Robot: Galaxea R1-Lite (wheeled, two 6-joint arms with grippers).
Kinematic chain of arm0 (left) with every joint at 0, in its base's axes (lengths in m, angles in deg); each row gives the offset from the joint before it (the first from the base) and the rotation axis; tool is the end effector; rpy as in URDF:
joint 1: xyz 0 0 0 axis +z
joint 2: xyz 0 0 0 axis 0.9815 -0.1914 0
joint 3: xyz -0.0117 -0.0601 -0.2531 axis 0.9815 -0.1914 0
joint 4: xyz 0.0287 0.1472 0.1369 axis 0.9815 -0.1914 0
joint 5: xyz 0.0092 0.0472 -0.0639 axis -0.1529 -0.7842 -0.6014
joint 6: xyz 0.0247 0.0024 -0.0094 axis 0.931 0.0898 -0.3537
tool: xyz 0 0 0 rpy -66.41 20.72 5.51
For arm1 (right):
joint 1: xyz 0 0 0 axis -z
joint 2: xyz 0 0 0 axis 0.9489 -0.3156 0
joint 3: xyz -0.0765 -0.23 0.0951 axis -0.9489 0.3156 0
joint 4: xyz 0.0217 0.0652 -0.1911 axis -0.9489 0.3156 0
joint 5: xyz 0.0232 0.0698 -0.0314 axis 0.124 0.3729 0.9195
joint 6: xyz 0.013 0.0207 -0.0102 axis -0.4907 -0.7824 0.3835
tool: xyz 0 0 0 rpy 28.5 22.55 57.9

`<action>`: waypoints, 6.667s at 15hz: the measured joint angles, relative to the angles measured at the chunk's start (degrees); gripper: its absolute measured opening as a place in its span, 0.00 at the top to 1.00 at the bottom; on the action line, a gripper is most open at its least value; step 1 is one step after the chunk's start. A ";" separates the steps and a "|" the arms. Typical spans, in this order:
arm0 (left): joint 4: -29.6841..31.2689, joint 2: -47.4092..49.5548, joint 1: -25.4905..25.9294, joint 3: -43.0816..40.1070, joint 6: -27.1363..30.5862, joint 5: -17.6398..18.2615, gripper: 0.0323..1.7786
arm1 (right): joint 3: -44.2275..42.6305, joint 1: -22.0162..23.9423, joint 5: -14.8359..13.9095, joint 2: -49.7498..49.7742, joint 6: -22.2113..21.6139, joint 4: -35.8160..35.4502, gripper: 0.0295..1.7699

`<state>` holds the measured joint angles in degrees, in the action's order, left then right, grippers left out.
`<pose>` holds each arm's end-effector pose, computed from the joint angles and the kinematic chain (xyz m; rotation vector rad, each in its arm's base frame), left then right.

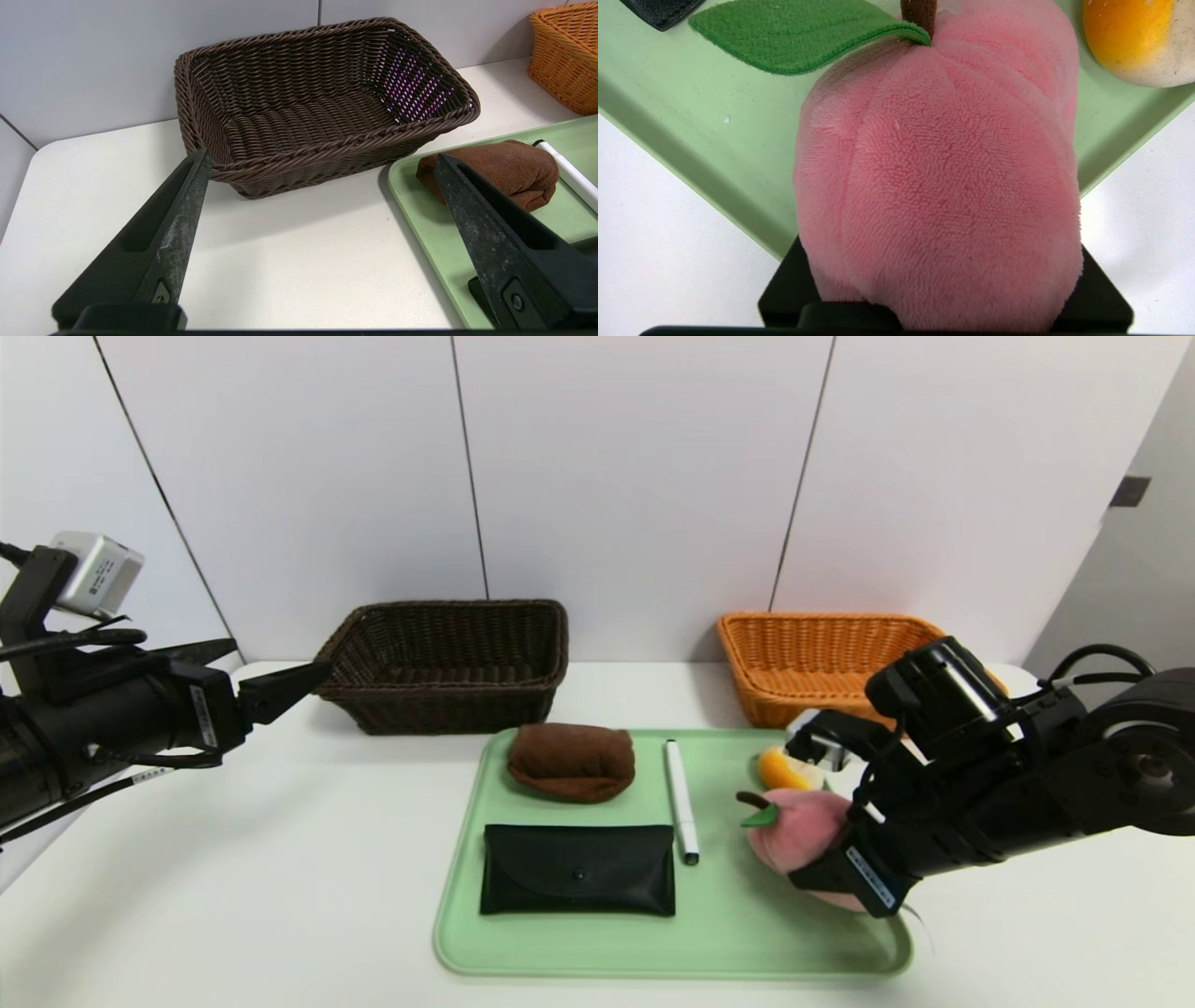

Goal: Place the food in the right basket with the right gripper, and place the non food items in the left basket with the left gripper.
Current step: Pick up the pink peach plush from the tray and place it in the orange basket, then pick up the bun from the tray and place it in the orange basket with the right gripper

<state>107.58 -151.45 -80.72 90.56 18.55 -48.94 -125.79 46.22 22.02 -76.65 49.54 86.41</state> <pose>0.2301 -0.0138 0.1755 0.0242 0.1049 -0.2902 0.2497 0.1233 0.0925 -0.3893 0.9803 0.6927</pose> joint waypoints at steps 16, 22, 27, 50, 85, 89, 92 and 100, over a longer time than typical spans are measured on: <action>1.08 1.16 0.00 -2.05 -0.22 0.07 0.05 | -14.36 12.30 5.90 13.81 -0.35 -5.18 0.58; 4.17 0.63 0.00 -1.91 -1.60 0.07 0.05 | -23.77 23.67 5.60 -1.73 -0.49 -17.63 0.58; 6.81 -1.30 0.00 -1.17 -1.71 0.00 0.05 | -34.85 29.49 5.19 -15.81 -0.57 -20.63 0.58; 13.02 -6.62 0.00 -1.27 -3.28 0.10 0.05 | -33.00 31.55 4.23 -23.65 -0.09 -24.41 0.18; 13.10 -5.02 0.00 -4.96 -3.94 0.07 0.05 | -17.54 2.32 -4.40 -0.99 6.49 12.93 0.04; 13.10 -4.94 -0.02 -5.22 -4.02 0.11 0.05 | -17.44 2.26 -7.98 -5.03 8.14 7.42 0.04; 13.10 -4.94 0.00 -5.35 -3.96 0.16 0.05 | -17.51 1.88 -9.01 -7.39 8.36 6.13 0.04; 13.10 -4.91 0.00 -5.60 -3.94 0.16 0.05 | -17.73 1.88 -9.34 -11.33 8.98 2.99 0.04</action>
<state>120.68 -156.36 -80.72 84.96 14.61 -48.78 -143.51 48.10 12.68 -87.98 58.52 89.40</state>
